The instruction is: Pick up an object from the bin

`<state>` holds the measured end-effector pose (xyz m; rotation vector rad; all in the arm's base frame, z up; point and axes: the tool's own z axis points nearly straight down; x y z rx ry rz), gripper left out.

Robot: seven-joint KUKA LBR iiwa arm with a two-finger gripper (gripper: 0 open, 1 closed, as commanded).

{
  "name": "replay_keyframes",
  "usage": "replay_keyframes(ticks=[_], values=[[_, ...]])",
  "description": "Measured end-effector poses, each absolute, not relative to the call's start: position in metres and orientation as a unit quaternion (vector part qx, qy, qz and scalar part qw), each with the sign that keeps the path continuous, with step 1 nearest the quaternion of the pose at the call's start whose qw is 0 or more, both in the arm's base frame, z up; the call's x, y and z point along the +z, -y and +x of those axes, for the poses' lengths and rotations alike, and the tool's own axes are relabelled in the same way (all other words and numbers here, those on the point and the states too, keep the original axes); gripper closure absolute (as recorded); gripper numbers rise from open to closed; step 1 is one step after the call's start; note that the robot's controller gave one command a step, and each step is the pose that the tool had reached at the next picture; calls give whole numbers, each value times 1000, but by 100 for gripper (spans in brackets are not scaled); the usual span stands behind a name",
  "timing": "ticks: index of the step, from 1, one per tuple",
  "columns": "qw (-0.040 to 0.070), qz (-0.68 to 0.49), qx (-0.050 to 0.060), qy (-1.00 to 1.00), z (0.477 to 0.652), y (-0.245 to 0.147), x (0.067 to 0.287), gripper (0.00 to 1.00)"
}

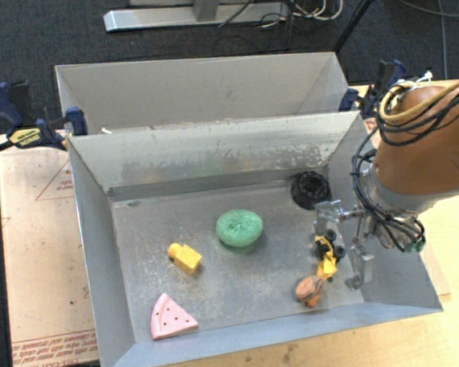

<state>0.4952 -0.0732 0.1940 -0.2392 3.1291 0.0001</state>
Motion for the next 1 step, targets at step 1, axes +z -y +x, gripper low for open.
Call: replay_keyframes(ticks=[1], values=[[0, -228, 0, -974, 498, 60, 166, 0]])
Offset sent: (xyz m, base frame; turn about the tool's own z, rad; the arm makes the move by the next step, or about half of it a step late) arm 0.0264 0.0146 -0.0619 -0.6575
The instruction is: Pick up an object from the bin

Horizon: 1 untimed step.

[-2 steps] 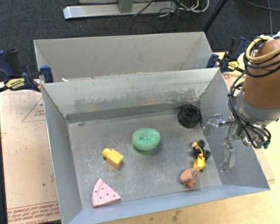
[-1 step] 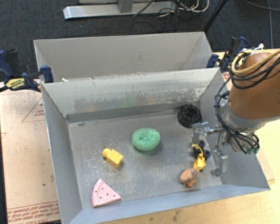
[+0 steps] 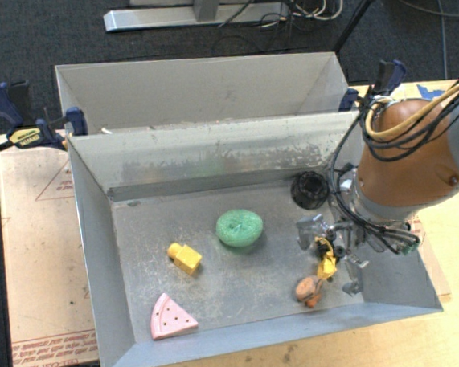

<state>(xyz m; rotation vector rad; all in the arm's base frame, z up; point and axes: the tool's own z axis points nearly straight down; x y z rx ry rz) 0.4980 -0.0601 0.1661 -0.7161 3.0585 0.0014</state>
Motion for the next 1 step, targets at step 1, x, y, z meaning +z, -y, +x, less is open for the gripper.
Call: replay_keyframes(ticks=[1], values=[[1, -279, 0, -960, 510, 58, 148, 0]])
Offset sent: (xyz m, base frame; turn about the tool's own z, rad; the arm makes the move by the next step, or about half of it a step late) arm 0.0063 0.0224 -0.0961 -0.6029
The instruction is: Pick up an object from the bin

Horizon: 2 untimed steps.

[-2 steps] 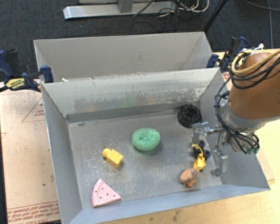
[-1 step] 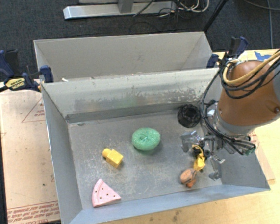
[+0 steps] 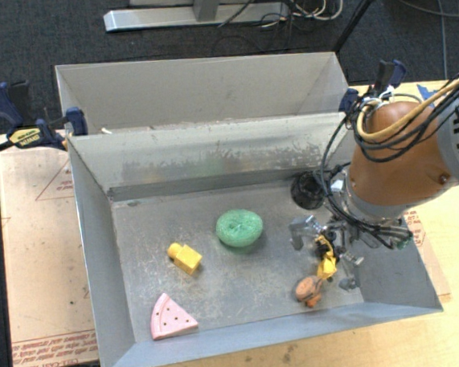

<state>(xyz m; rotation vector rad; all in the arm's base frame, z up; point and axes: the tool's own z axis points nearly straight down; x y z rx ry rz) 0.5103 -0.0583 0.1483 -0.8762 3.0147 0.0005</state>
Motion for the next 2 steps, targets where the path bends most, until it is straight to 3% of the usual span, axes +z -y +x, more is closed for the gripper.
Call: replay_keyframes(ticks=[1, 2], values=[[1, -489, 0, -872, 507, 43, 89, 0], [0, -537, 1, -844, 500, 57, 69, 100]])
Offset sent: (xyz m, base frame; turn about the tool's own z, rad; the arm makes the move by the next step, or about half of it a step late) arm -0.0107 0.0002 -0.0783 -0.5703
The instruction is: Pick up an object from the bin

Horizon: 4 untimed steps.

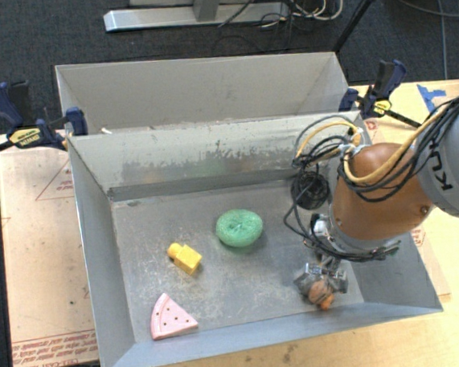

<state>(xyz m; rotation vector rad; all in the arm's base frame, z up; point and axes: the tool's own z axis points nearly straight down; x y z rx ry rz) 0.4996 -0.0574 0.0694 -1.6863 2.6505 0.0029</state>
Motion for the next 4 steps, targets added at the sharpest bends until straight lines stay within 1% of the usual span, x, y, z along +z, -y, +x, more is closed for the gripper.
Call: replay_keyframes(ticks=[2, 3, 4], values=[[-1, -537, 2, -844, 498, 57, 74, 100], [-3, -536, 4, -844, 497, 56, 95, 100], [1, -536, 1, -844, 499, 56, 115, 100]])
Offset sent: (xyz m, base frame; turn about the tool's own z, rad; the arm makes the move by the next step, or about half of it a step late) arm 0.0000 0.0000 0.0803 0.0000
